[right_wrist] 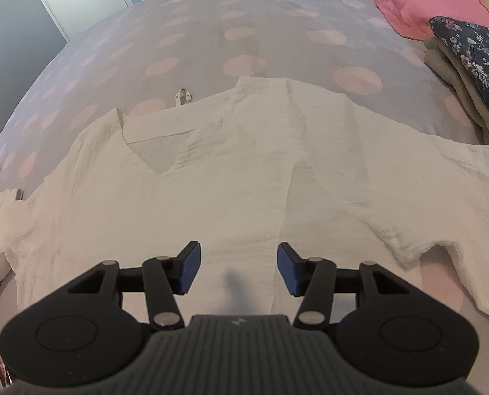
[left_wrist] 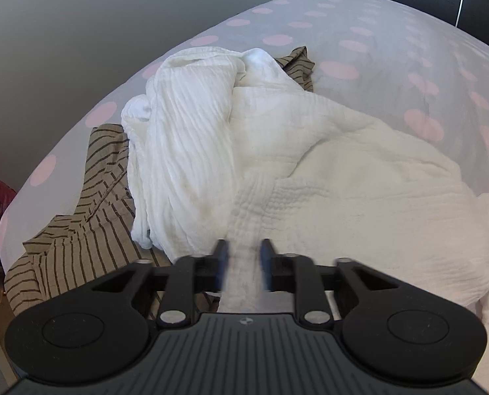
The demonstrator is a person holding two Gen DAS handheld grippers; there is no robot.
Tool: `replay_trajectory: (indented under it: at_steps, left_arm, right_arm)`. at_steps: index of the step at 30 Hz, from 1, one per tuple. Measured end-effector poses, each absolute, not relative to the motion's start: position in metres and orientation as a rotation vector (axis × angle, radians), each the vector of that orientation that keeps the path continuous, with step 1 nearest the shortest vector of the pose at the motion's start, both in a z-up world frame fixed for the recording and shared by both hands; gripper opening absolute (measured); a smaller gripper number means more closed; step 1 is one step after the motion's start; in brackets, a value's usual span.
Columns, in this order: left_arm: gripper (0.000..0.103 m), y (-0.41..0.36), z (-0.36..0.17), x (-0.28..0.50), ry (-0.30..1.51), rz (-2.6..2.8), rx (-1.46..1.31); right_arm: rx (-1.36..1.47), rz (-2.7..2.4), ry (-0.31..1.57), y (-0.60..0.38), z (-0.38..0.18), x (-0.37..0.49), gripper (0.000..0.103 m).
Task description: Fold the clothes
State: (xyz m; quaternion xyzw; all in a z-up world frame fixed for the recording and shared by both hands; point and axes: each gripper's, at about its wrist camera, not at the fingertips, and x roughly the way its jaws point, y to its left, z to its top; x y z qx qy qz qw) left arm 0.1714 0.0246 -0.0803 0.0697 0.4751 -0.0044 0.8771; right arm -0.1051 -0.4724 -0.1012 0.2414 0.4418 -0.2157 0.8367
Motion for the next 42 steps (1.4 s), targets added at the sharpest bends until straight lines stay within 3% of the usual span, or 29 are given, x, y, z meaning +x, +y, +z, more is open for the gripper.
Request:
replay_trajectory:
  at_steps: [4, 20, 30, 42]
  left_arm:
    - [0.004, 0.012, -0.057, 0.159, 0.921, -0.002, 0.152]
    - [0.003, -0.112, 0.033, 0.08, 0.836, -0.518, 0.135]
    - [0.003, -0.205, 0.02, 0.044, 0.87, -0.772, 0.213]
    - [0.004, -0.293, -0.031, 0.013, 0.963, -0.925, 0.35]
  right_arm:
    - [0.517, -0.456, 0.939, -0.472, -0.102, -0.107, 0.055]
    - [0.493, -0.394, 0.934, -0.453, -0.087, -0.109, 0.054]
    - [0.456, -0.362, 0.924, -0.444, -0.079, -0.108, 0.054]
    - [0.477, -0.361, 0.929, -0.445, -0.077, -0.11, 0.054]
